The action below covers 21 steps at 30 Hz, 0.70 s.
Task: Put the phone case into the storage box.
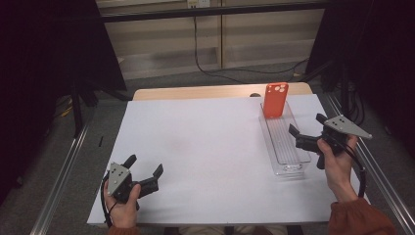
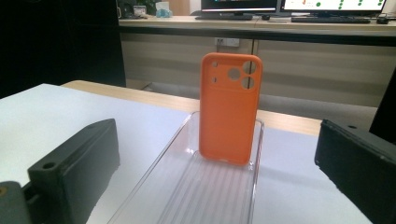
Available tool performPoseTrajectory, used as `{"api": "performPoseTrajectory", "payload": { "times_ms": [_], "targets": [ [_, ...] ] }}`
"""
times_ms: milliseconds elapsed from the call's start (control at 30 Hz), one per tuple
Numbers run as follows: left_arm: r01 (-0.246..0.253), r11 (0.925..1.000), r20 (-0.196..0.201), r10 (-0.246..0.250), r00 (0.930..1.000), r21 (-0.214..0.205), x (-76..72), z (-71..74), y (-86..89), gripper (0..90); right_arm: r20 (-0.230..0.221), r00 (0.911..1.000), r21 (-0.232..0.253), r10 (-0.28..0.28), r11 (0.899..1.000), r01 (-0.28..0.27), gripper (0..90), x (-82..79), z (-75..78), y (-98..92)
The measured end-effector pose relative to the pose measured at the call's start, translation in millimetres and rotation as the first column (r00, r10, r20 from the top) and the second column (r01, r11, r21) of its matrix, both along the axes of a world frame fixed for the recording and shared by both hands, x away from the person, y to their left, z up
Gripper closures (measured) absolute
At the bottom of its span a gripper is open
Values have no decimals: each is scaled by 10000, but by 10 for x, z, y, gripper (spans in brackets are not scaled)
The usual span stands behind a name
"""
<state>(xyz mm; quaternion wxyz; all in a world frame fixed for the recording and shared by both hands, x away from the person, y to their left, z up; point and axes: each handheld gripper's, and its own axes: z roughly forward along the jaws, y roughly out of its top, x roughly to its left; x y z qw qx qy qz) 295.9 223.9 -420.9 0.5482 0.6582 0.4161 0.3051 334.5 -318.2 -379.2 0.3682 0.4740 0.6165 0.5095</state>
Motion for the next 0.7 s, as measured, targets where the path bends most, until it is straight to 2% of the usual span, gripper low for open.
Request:
{"api": "performPoseTrajectory", "payload": {
  "times_ms": [700],
  "targets": [
    [-70, 10000, 70, 69, 10000, 39, -38, 2, 23, 24, -16, 9992, 122, 403, 9991, -403, 0, -387, -179, 46]
  ]
}}
